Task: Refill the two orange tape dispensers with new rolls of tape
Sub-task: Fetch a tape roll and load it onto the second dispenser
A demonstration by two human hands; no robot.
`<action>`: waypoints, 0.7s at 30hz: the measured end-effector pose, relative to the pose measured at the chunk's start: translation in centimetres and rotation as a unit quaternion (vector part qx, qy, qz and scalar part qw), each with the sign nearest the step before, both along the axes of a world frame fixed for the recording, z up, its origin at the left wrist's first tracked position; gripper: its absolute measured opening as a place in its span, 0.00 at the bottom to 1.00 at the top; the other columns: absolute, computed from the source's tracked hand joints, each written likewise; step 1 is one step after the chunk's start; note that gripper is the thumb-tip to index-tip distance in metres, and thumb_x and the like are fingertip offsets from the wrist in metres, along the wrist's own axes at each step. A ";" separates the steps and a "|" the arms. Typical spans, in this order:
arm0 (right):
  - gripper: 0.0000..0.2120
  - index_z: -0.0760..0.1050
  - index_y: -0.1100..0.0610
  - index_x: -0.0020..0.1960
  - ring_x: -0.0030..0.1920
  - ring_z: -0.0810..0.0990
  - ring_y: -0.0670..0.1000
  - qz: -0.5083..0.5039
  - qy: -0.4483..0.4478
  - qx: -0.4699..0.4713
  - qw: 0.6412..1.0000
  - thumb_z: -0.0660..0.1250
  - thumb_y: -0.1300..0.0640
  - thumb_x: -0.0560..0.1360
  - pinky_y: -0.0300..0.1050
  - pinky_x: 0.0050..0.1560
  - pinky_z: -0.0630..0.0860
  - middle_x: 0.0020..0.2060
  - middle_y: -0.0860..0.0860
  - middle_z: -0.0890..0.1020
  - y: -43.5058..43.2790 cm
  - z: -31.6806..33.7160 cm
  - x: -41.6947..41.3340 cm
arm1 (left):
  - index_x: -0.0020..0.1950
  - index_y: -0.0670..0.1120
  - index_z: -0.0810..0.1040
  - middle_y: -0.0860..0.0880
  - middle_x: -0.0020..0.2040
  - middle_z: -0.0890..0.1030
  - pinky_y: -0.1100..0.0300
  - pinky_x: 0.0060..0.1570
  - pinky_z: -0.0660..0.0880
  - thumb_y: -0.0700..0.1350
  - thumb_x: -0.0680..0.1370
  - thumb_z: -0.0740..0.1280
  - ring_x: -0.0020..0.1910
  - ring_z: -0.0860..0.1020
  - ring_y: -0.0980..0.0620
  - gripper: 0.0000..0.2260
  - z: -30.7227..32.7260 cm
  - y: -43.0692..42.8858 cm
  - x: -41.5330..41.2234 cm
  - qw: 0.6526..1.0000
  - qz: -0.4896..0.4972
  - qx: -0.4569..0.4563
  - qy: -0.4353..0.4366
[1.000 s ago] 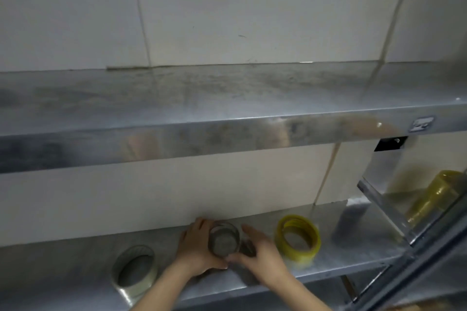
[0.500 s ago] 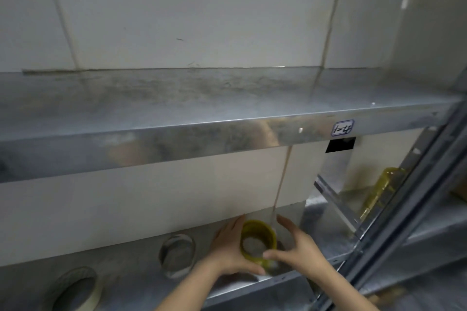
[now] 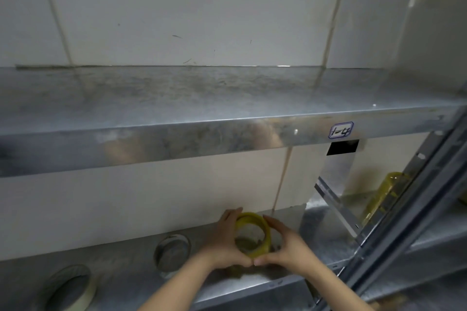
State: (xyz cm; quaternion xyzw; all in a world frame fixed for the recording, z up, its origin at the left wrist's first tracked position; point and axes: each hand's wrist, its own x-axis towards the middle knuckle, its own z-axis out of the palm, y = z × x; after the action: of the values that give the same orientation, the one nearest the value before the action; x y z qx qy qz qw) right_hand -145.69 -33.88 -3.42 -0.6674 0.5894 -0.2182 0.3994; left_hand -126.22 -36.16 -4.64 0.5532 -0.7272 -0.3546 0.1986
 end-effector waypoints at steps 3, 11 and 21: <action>0.53 0.63 0.49 0.71 0.65 0.70 0.42 0.033 -0.010 -0.039 0.999 0.84 0.48 0.51 0.32 0.62 0.65 0.64 0.43 0.72 -0.4 3.2 1.7 | 0.78 0.52 0.54 0.53 0.73 0.59 0.67 0.65 0.63 0.50 0.58 0.80 0.72 0.63 0.55 0.54 2.5 0.6 2.1 1.000 -0.005 -0.017 0.024; 0.52 0.62 0.45 0.72 0.64 0.70 0.44 0.132 -0.017 -0.075 0.988 0.83 0.50 0.53 0.35 0.60 0.68 0.66 0.44 0.70 0.8 9.4 11.6 | 0.76 0.59 0.56 0.56 0.65 0.59 0.66 0.66 0.64 0.56 0.58 0.82 0.67 0.64 0.56 0.52 8.6 5.8 11.9 0.995 0.066 -0.060 0.040; 0.53 0.57 0.53 0.73 0.53 0.82 0.50 0.282 -0.122 -0.057 0.950 0.82 0.63 0.55 0.42 0.57 0.78 0.61 0.48 0.75 10.0 10.8 34.7 | 0.72 0.59 0.58 0.50 0.65 0.64 0.63 0.68 0.67 0.56 0.55 0.82 0.67 0.67 0.54 0.51 11.5 20.5 33.5 0.980 0.187 -0.056 0.039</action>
State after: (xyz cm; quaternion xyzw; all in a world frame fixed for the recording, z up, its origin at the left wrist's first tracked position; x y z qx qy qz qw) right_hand -110.99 -23.86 7.41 -0.7963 0.3109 -0.2100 0.4744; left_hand -92.73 -15.67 6.87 0.6533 -0.6213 -0.2910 0.3203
